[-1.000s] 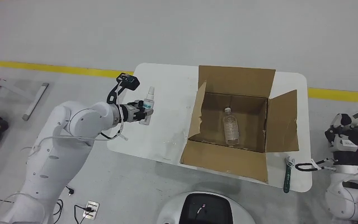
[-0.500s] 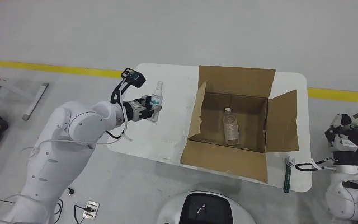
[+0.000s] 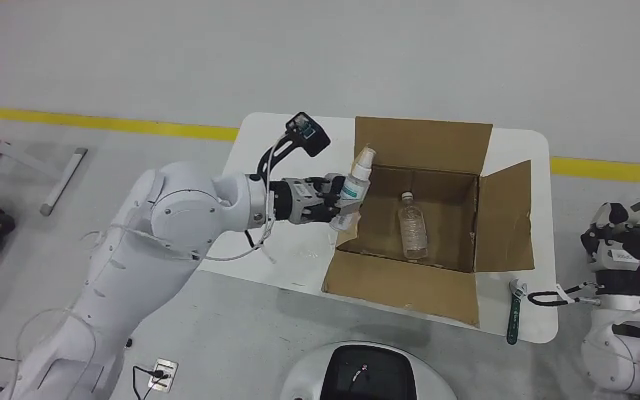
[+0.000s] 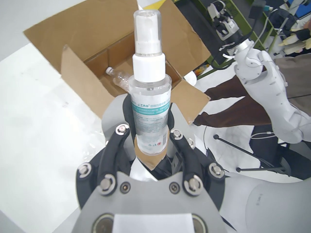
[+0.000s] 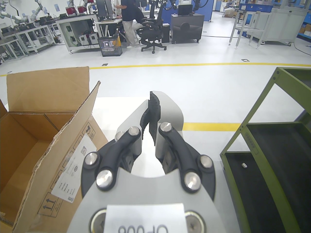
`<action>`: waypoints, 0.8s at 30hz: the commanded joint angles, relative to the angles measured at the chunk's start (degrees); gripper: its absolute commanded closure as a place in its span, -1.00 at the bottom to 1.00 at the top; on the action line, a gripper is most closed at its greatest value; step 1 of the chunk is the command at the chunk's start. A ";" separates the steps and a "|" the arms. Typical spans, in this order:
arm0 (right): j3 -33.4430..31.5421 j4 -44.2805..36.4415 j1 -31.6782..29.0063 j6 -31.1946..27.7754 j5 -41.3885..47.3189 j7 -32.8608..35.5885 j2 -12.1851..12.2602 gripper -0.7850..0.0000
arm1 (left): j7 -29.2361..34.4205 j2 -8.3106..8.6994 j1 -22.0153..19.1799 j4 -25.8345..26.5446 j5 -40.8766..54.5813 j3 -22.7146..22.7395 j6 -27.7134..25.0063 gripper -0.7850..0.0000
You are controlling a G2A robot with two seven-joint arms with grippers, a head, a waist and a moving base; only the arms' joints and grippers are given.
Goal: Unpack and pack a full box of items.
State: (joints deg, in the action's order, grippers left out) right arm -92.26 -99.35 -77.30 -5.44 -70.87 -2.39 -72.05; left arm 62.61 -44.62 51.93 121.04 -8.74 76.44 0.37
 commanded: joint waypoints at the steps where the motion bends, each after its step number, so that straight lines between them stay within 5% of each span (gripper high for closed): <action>1: 0.00 0.00 0.00 0.00 0.00 0.00 0.00 1.00 | 0.91 -0.31 -1.65 -0.34 1.81 -2.24 0.11 1.00; 17: 0.00 0.00 0.00 0.00 0.00 0.00 0.00 1.00 | 1.00 -0.35 -1.93 -0.39 1.85 -2.55 0.07 1.00; 24: 0.00 0.00 0.00 0.00 0.00 0.00 0.00 1.00 | -6.23 -1.44 -2.84 -0.36 4.56 -6.45 -3.37 1.00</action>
State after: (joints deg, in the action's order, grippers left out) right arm -92.26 -99.35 -77.30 -5.44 -70.87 -2.39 -72.05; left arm 56.81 -45.86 49.75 121.06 -4.63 71.04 -2.49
